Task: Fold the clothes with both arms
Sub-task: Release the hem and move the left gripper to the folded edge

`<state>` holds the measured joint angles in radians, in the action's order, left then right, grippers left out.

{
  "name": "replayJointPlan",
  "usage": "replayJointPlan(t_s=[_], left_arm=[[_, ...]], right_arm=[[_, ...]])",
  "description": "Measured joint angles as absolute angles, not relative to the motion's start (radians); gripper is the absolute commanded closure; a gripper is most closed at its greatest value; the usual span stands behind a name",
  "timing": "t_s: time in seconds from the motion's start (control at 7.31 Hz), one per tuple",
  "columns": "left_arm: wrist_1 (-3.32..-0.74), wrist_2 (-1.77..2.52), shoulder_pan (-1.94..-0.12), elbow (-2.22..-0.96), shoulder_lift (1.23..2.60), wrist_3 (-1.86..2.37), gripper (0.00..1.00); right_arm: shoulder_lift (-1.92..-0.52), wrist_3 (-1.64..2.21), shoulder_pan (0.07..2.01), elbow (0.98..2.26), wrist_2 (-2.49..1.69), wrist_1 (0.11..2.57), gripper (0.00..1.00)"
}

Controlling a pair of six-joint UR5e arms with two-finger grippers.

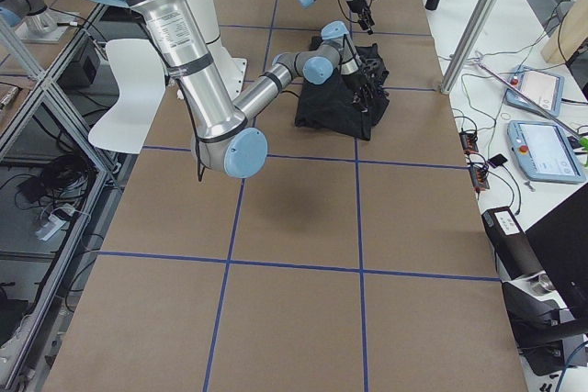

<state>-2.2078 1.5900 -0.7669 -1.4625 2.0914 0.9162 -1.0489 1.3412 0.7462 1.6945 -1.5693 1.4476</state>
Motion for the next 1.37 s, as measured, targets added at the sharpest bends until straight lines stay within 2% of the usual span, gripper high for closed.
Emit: replayJointPlan(t_s=[0.55, 0.96, 1.09, 1.23, 1.37], left_arm=[[-2.243, 1.730, -0.754, -1.648, 1.871, 0.877, 0.00], [-2.417, 1.726, -0.617, -1.685, 1.745, 1.055, 0.01], [-2.432, 1.704, -0.576, -1.687, 1.739, 1.110, 0.12], [-2.439, 1.687, -0.546, -1.690, 1.737, 1.150, 0.56], [-2.441, 1.680, -0.524, -1.693, 1.737, 1.184, 0.93]], right_arm=[[-1.094, 1.282, 0.752, 1.787, -1.634, 1.448, 0.00], [-1.104, 1.282, 0.741, 1.804, -1.631, 1.448, 0.00], [-1.104, 1.282, 0.739, 1.804, -1.629, 1.448, 0.00], [-1.104, 1.282, 0.739, 1.804, -1.628, 1.447, 0.00], [-1.104, 1.282, 0.738, 1.804, -1.626, 1.447, 0.00]])
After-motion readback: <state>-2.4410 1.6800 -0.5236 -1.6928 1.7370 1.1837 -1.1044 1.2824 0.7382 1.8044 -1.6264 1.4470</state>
